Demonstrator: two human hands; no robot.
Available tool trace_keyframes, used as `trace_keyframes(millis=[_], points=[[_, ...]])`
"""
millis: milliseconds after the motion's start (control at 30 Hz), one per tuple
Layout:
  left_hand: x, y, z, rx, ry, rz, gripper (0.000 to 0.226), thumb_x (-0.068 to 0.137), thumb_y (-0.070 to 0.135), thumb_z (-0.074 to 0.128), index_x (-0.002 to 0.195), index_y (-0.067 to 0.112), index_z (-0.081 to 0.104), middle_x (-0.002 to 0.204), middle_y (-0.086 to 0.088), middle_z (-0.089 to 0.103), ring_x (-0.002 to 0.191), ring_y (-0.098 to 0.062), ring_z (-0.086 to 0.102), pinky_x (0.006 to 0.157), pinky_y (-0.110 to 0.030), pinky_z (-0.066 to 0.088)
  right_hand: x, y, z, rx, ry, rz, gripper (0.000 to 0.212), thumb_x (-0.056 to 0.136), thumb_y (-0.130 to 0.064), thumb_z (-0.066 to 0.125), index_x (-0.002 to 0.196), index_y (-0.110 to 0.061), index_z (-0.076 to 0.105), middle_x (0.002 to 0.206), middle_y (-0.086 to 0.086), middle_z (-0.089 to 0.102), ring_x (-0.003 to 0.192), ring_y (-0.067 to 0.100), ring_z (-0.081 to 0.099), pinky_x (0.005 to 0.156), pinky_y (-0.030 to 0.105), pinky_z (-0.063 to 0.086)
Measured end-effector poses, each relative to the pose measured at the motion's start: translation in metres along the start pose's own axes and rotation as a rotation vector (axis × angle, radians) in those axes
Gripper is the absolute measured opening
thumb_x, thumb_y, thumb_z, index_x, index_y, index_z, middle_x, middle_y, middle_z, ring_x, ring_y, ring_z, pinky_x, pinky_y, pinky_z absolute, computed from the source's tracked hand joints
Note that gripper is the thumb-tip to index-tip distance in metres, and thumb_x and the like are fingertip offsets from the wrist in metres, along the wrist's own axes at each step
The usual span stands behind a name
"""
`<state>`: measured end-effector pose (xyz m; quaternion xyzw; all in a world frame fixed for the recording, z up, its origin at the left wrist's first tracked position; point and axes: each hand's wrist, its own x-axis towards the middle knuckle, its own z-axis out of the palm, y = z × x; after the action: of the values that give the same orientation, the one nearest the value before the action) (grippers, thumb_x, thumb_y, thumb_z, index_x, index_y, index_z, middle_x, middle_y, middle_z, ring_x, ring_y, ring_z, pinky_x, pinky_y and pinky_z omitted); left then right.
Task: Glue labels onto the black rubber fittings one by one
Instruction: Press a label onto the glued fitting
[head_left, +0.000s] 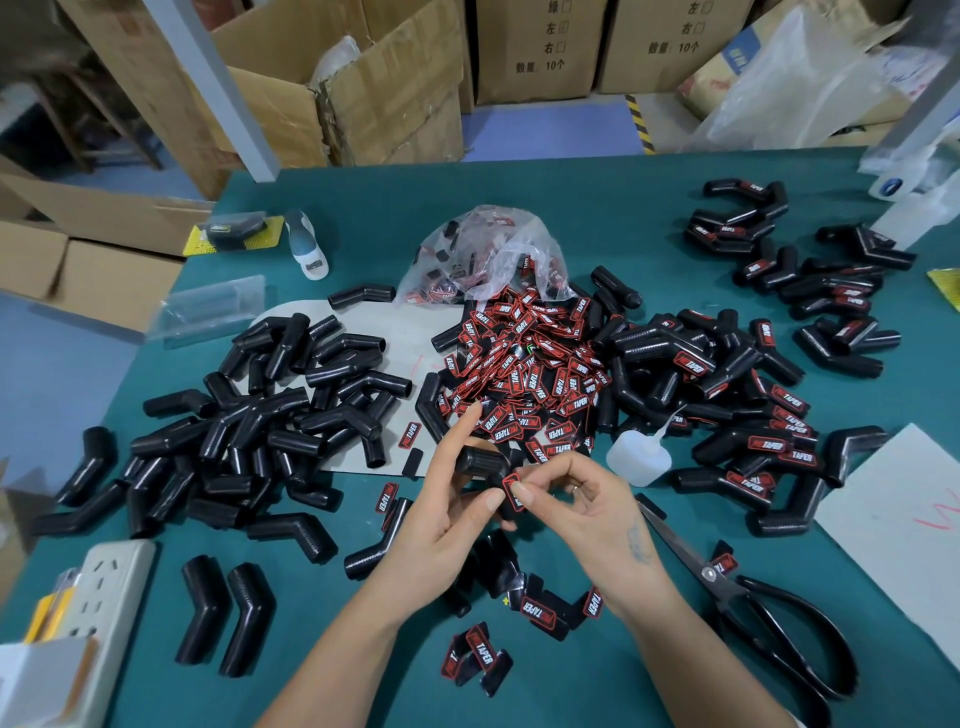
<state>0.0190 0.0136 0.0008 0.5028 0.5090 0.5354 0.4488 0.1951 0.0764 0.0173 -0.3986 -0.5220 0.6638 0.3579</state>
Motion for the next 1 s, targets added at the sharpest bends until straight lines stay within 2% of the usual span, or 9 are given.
trace_keyframes(millis=[267, 400, 600, 767, 867, 1000], points=[[0.000, 0.005, 0.003, 0.037, 0.020, -0.024, 0.078, 0.105, 0.005, 0.056, 0.156, 0.057, 0.030, 0.130, 0.021, 0.063, 0.118, -0.006, 0.065, 0.099, -0.019, 0.051, 0.000, 0.000, 0.000, -0.010, 0.001, -0.001, 0.016, 0.082, -0.039, 0.084, 0.082, -0.026, 0.075, 0.096, 0.007, 0.076, 0.095, 0.015, 0.070, 0.086, 0.025, 0.056], [0.000, 0.004, 0.006, 0.034, 0.066, -0.028, 0.076, 0.103, 0.005, 0.058, 0.154, 0.057, 0.035, 0.132, 0.016, 0.058, 0.118, -0.006, 0.064, 0.101, -0.018, 0.049, 0.000, 0.000, 0.000, 0.002, 0.005, 0.003, 0.010, 0.085, -0.027, 0.084, 0.082, -0.025, 0.075, 0.095, 0.007, 0.076, 0.093, 0.014, 0.070, 0.086, 0.025, 0.056], [0.001, 0.005, 0.011, 0.012, 0.106, -0.016, 0.074, 0.102, 0.007, 0.061, 0.153, 0.056, 0.038, 0.129, 0.010, 0.058, 0.116, -0.011, 0.062, 0.101, -0.021, 0.049, 0.000, 0.000, 0.001, 0.023, 0.006, 0.006, 0.014, 0.089, -0.012, 0.082, 0.082, -0.021, 0.074, 0.094, 0.010, 0.075, 0.092, 0.015, 0.070, 0.085, 0.024, 0.056], [0.001, 0.007, 0.014, -0.014, 0.130, -0.003, 0.078, 0.100, 0.006, 0.062, 0.150, 0.062, 0.039, 0.127, 0.002, 0.058, 0.114, -0.011, 0.062, 0.100, -0.020, 0.049, 0.000, 0.000, 0.001, 0.027, 0.013, -0.002, 0.011, 0.088, -0.015, 0.083, 0.083, -0.019, 0.074, 0.095, 0.009, 0.075, 0.092, 0.016, 0.069, 0.085, 0.024, 0.055], [0.001, 0.005, 0.016, -0.036, 0.137, -0.005, 0.082, 0.100, 0.004, 0.061, 0.150, 0.064, 0.037, 0.125, 0.005, 0.059, 0.113, -0.009, 0.062, 0.100, -0.020, 0.049, -0.001, 0.000, 0.002, 0.025, 0.028, -0.001, 0.010, 0.085, -0.020, 0.083, 0.082, -0.020, 0.074, 0.096, 0.007, 0.076, 0.092, 0.014, 0.070, 0.086, 0.024, 0.055], [0.001, 0.000, 0.015, -0.047, 0.151, 0.000, 0.088, 0.099, 0.003, 0.060, 0.152, 0.066, 0.030, 0.121, 0.008, 0.061, 0.109, -0.011, 0.063, 0.100, -0.020, 0.050, -0.001, 0.001, 0.003, 0.028, 0.027, -0.008, 0.015, 0.089, -0.010, 0.083, 0.081, -0.020, 0.074, 0.095, 0.006, 0.076, 0.089, 0.011, 0.069, 0.083, 0.023, 0.055]])
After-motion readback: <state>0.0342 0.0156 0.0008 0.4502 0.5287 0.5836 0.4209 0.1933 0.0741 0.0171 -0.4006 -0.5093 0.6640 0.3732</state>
